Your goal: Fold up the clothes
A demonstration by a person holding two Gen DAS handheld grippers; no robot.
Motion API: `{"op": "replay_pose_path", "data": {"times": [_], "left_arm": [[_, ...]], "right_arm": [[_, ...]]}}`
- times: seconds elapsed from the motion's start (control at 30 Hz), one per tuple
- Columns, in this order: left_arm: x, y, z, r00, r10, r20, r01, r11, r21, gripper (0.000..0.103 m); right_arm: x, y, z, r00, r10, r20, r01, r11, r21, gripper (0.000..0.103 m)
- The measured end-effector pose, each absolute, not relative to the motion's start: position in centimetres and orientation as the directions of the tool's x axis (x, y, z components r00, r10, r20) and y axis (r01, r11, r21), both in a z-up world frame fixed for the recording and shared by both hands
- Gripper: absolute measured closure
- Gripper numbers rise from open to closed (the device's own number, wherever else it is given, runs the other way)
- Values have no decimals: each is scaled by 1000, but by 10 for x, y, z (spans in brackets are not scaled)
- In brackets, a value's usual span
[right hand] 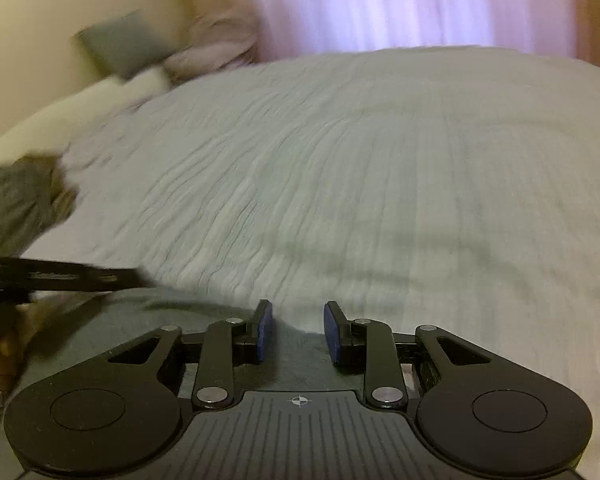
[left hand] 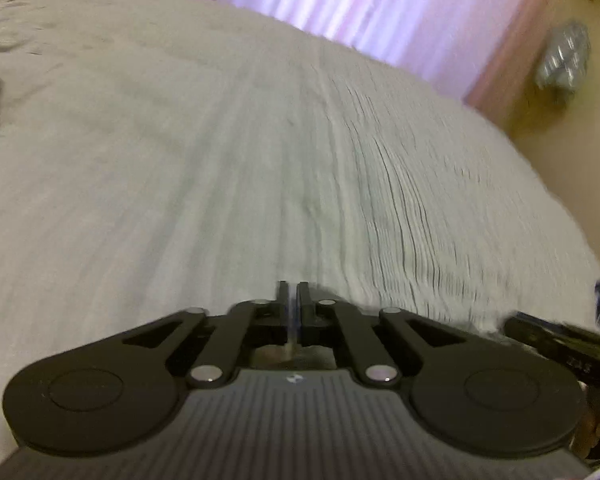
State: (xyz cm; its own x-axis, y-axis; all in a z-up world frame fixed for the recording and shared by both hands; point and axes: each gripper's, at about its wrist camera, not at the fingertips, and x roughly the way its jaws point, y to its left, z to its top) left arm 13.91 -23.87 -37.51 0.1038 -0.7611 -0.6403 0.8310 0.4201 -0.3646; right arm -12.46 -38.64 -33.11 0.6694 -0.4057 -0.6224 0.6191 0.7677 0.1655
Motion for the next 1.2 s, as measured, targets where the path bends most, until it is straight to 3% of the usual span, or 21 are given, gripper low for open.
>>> {"op": "replay_pose_path", "data": {"times": [0.07, 0.2, 0.33, 0.47, 0.53, 0.63, 0.73, 0.83, 0.97, 1.03, 1.13, 1.2], "left_arm": [[144, -216, -358, 102, -779, -618, 826, 412, -383, 102], [101, -189, -345, -18, -794, -608, 893, 261, -366, 102], [69, -167, -369, 4, -745, -667, 943, 226, -246, 100], [103, -134, -376, 47, -747, -663, 834, 395, -386, 101], [108, -114, -359, 159, -738, -656, 825, 464, -322, 103], [100, -78, -329, 147, -795, -589, 812, 437, -387, 103], [63, -66, -315, 97, -830, -550, 860, 348, -373, 103], [23, -67, -336, 83, -796, -600, 886, 334, -321, 96], [8, -52, -377, 162, -715, -680, 869, 430, -245, 94], [15, -29, -379, 171, -712, -681, 821, 486, -301, 99], [23, 1, -374, 230, -681, -695, 750, 580, -319, 99], [28, 23, -370, 191, -701, -687, 657, 611, -441, 94]], "right_arm": [[-149, -383, -313, 670, -446, -593, 645, 745, 169, 76], [-178, -351, -291, 747, -361, -559, 575, 773, 268, 76], [-178, -304, -307, 736, -298, -608, 511, 833, 211, 76], [-198, -296, -333, 607, -427, -670, 624, 778, 70, 76], [-224, -301, -320, 585, -441, -681, 687, 715, 128, 76], [-252, -282, -291, 622, -460, -634, 688, 708, 162, 76], [-261, -240, -274, 694, -426, -581, 626, 756, 193, 76], [-255, -196, -280, 720, -375, -584, 566, 804, 182, 76], [-235, -157, -321, 615, -363, -700, 562, 824, 66, 76], [-247, -147, -332, 573, -393, -719, 590, 807, 29, 76], [-278, -144, -329, 579, -385, -719, 632, 769, 97, 76], [-294, -152, -323, 578, -376, -724, 661, 736, 144, 76]]}}
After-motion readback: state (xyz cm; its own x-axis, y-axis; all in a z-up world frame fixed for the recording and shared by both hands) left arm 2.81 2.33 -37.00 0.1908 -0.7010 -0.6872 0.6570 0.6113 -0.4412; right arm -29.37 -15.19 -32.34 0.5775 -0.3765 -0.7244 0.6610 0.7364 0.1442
